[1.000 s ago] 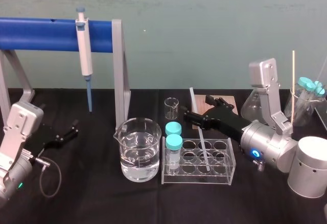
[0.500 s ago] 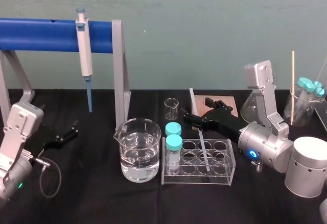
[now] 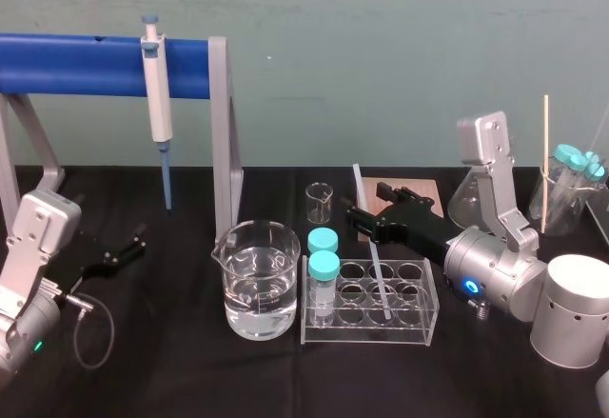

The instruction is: Pick up the stirring rod with one hand, then place it down.

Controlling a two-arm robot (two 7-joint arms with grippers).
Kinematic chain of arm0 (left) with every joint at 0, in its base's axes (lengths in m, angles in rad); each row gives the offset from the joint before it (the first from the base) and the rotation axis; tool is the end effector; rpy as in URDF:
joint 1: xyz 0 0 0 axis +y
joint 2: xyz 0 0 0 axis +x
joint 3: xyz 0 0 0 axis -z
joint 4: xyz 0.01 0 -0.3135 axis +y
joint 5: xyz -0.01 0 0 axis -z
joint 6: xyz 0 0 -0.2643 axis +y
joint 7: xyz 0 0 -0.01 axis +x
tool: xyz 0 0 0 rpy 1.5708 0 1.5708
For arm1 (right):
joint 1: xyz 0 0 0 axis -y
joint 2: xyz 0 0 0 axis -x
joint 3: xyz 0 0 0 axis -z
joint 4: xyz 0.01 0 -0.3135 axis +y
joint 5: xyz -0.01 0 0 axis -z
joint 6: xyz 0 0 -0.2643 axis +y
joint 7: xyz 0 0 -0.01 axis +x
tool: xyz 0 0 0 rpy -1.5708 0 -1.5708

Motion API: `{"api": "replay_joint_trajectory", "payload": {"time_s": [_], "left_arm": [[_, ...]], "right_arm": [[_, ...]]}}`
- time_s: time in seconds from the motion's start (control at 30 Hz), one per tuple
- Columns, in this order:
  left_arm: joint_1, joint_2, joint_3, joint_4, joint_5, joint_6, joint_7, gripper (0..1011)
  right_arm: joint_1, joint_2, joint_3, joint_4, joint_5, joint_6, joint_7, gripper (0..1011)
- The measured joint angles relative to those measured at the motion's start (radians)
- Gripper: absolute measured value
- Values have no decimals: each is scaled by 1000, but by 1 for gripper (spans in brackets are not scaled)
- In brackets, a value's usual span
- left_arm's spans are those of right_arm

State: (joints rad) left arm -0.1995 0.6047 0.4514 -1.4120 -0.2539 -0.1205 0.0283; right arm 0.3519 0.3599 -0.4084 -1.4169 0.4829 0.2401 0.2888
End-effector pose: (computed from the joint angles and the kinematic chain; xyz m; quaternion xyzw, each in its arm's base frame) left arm 0.3198 0.1078 -0.3127 0.1415 -0.1325 0.5799 0.7913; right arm 0.3720 -0.0248 -0.2717 -0.0597 0.0761 -0.4592 0.8830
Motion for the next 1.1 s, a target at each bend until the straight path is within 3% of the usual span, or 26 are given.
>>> {"api": "replay_joint_trajectory", "payload": {"time_s": [0.73,1.1], "left_arm": [[0,0,0,0,0,0,0,1000],[0,0,0,0,0,0,0,1000]], "right_arm": [[-1,1,0,-1,2,-1,0,87],[-1,1,0,-1,2,-1,0,46]]}}
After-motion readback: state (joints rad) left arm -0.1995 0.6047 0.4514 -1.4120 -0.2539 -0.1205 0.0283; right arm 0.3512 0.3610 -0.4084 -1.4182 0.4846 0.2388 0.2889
